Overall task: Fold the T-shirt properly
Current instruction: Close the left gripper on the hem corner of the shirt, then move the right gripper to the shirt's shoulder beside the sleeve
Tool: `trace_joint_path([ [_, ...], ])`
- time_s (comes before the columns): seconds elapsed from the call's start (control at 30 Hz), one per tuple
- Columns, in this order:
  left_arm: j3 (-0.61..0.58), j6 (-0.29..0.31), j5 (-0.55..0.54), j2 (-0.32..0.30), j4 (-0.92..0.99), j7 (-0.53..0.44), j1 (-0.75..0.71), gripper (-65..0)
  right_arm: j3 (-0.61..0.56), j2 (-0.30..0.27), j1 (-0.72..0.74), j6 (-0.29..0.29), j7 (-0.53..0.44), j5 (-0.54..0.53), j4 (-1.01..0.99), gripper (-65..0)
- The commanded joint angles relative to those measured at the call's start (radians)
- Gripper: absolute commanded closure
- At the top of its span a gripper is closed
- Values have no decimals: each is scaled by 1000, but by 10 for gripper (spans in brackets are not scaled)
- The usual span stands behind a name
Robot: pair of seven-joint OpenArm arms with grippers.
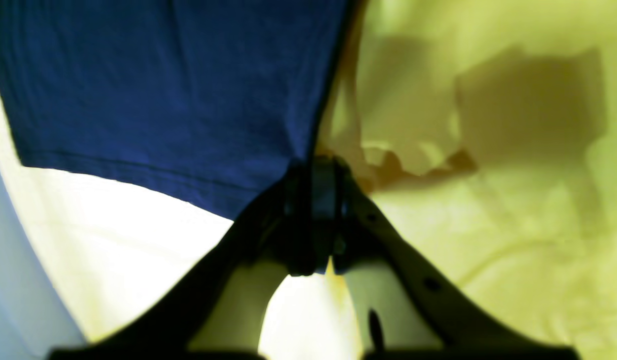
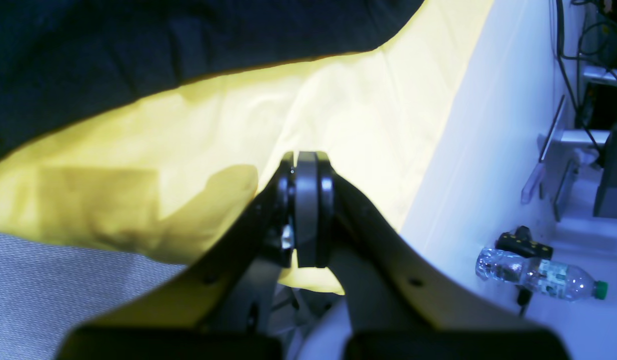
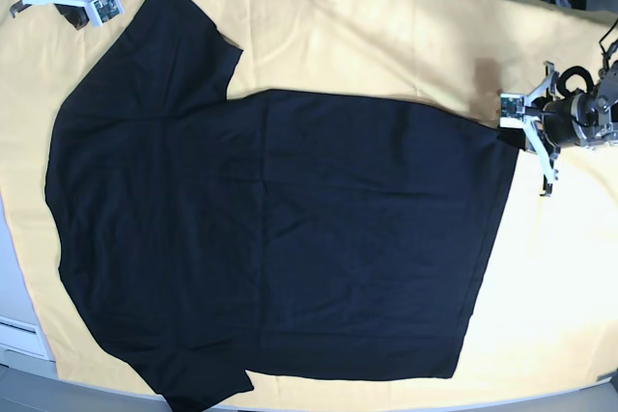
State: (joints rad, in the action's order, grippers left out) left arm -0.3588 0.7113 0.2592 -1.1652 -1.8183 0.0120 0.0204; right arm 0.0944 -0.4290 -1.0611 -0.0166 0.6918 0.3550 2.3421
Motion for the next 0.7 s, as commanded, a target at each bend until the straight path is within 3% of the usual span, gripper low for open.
trace_joint_path([
  [0.0, 13, -13, -10, -30, -18, -3, 16, 0, 6, -6, -11, 12, -7, 11, 14, 0],
  [0.37, 13, -13, -10, -34, -20, 43, -21, 0, 6, -6, -11, 9, -7, 11, 14, 0],
  [0.47, 13, -13, -14, -34, -19, 76, -21, 0, 6, -6, -3, -89, -25, -13, 14, 0],
  [0.57, 13, -13, -38, -34, -19, 76, -21, 0, 6, -6, 10, -199, -88, -117, 14, 0],
  [0.67, 13, -13, -98, -34, -19, 76, -21, 0, 6, -6, 66, -224, -98, -146, 14, 0],
])
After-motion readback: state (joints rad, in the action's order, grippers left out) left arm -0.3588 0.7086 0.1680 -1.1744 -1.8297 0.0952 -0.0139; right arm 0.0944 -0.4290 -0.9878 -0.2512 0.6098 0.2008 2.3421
